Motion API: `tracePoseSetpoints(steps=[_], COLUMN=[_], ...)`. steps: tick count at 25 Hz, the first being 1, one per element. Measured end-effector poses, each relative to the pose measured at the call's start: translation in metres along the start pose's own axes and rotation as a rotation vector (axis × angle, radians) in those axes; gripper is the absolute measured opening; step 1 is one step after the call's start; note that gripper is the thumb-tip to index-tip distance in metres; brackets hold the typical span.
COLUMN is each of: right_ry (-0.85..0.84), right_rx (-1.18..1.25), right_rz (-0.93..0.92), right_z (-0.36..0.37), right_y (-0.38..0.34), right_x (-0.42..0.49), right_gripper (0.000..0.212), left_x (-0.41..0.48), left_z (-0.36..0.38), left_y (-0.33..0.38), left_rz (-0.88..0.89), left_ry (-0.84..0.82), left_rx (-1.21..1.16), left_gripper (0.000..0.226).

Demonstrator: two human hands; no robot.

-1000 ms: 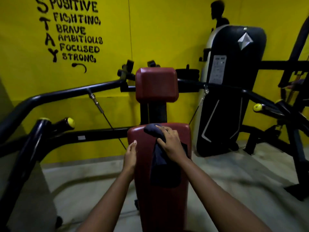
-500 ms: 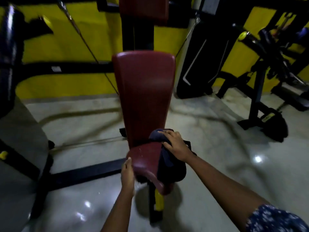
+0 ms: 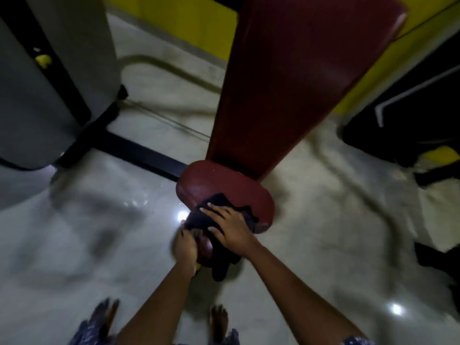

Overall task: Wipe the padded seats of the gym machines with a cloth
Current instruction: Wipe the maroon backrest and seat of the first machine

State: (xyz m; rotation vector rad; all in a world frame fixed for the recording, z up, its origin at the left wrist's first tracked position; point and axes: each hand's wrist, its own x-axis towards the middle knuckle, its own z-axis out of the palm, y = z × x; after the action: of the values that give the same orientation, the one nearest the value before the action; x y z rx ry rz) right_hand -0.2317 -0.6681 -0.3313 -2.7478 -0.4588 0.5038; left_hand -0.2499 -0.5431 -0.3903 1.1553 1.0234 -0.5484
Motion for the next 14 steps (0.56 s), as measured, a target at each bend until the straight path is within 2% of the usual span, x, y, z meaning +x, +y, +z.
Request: tracePoseSetpoints(steps=[2,4,6,9,11,14], right_ry=[0.077,0.144,0.127,0.085,0.078,0.099], right_rx=[0.023,0.038,0.081,0.094,0.037,-0.061], right_rz=[-0.041,-0.052,-0.095,-0.222,-0.261,-0.192], right_z=[0.029,0.038,0.032,0.020,0.014,0.002], right_y=[0.005,0.008,0.021,0.062,0.093,0.118], right_x=[-0.002,0.000,0.012,0.048,0.088,0.141], right_gripper=[0.052,0.048,0.050,0.055,0.058,0.064], left_x=[-0.021,-0.025,-0.029,-0.030,-0.027,-0.019], left_z=[0.024,0.036,0.044,0.052,0.056,0.054], left_y=[0.003,0.005,0.008,0.008,0.006,0.001], left_rz=[-0.014,0.013,-0.011,0.042,0.095,0.122], left_ry=[0.107,0.240,0.358,0.492,0.562,0.613], left_rx=[-0.105,-0.133,-0.086,0.160,0.254,0.274], left_gripper=[0.042,0.053,0.069,0.083,0.085,0.082])
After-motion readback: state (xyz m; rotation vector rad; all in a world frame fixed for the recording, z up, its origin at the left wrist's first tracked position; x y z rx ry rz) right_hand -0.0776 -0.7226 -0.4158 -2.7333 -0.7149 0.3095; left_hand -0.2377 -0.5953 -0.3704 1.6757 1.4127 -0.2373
